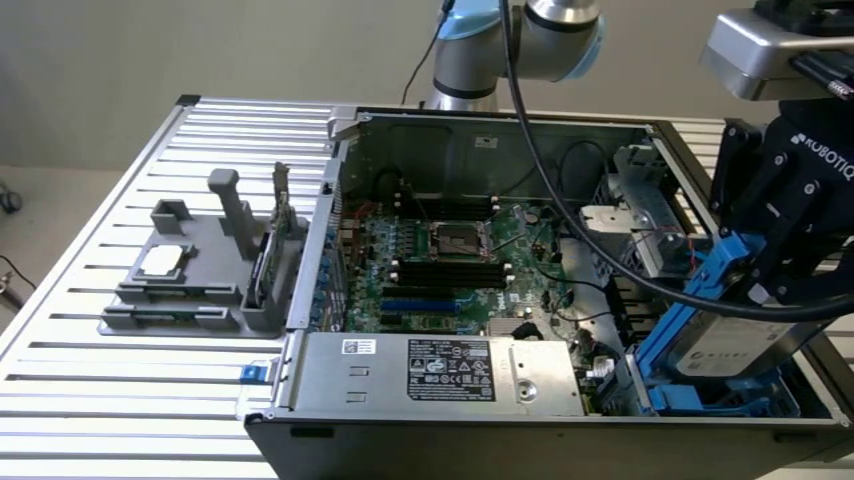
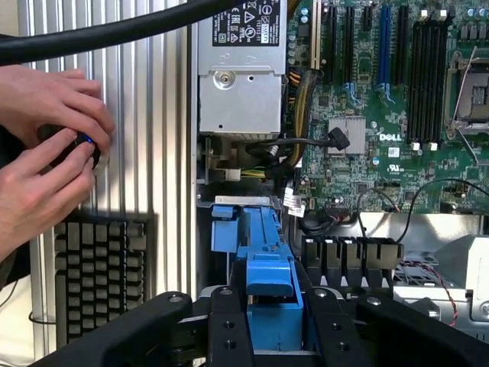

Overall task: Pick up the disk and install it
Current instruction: 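Insert the disk into the insertion slot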

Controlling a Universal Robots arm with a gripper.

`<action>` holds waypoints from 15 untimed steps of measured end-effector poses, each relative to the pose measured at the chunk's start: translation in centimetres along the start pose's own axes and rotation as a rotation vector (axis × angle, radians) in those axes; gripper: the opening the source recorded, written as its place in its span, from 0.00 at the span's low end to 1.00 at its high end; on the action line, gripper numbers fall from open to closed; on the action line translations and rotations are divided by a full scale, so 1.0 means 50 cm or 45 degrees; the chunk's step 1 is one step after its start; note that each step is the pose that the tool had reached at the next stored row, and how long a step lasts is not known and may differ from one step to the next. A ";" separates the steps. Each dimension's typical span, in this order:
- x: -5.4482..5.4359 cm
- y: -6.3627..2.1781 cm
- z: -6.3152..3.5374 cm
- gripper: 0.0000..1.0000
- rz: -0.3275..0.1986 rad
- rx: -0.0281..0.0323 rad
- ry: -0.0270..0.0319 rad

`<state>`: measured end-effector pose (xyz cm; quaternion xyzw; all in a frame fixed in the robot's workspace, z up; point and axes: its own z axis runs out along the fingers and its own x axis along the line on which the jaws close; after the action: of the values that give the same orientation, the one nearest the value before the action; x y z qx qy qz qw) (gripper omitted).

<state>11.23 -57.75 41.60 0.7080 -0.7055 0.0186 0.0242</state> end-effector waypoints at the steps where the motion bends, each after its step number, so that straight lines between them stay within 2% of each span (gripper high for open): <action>1: 0.000 0.000 0.002 0.33 0.000 0.0000 0.0001; 15: -0.002 0.000 0.024 0.34 0.000 0.0000 0.0001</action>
<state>11.23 -57.72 40.37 0.7080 -0.7055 0.0186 0.0242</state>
